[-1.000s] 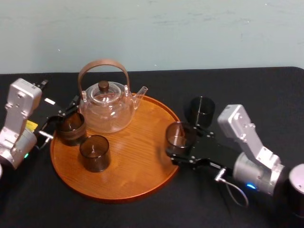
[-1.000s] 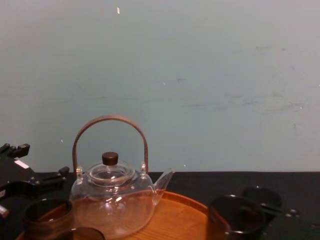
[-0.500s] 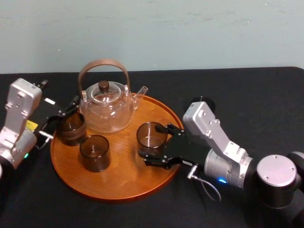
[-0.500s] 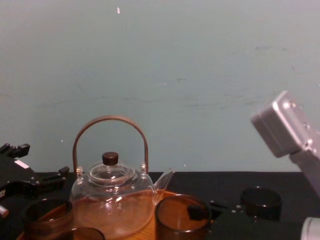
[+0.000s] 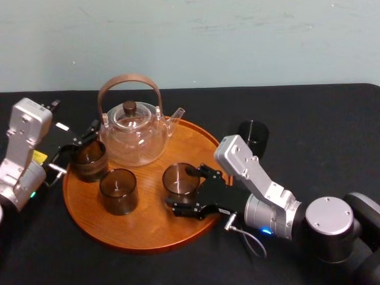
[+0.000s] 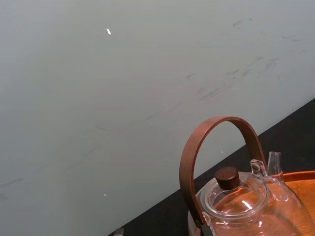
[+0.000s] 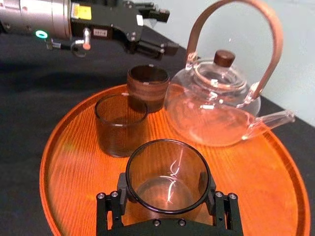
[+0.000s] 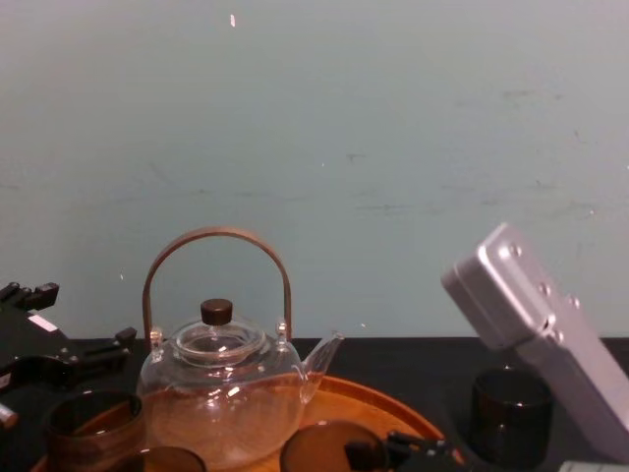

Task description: Pick up the glass from the table and place it on the tray.

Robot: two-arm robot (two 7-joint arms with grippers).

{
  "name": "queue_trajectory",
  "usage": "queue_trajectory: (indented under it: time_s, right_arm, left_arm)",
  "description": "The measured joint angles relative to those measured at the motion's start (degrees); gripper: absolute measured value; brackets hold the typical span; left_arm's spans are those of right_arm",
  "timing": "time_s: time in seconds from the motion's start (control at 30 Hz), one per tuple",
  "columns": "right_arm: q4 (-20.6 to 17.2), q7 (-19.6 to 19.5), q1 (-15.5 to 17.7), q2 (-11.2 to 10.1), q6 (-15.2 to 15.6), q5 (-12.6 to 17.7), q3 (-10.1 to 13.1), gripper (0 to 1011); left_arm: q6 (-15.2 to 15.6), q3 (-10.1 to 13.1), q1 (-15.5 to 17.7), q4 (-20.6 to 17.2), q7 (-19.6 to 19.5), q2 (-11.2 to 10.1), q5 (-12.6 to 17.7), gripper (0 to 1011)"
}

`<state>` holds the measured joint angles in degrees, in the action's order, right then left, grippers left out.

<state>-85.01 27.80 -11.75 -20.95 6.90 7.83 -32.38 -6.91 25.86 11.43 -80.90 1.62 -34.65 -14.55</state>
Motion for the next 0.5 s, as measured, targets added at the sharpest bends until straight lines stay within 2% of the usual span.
queue_trajectory:
  time_s: [0.5]
  right_arm:
    - [2.16, 0.48, -0.48, 0.51, -0.15, -0.69, -0.9, 908]
  left_arm:
    - [0.0, 0.0, 0.0, 0.0, 0.0, 0.0, 0.0, 1001]
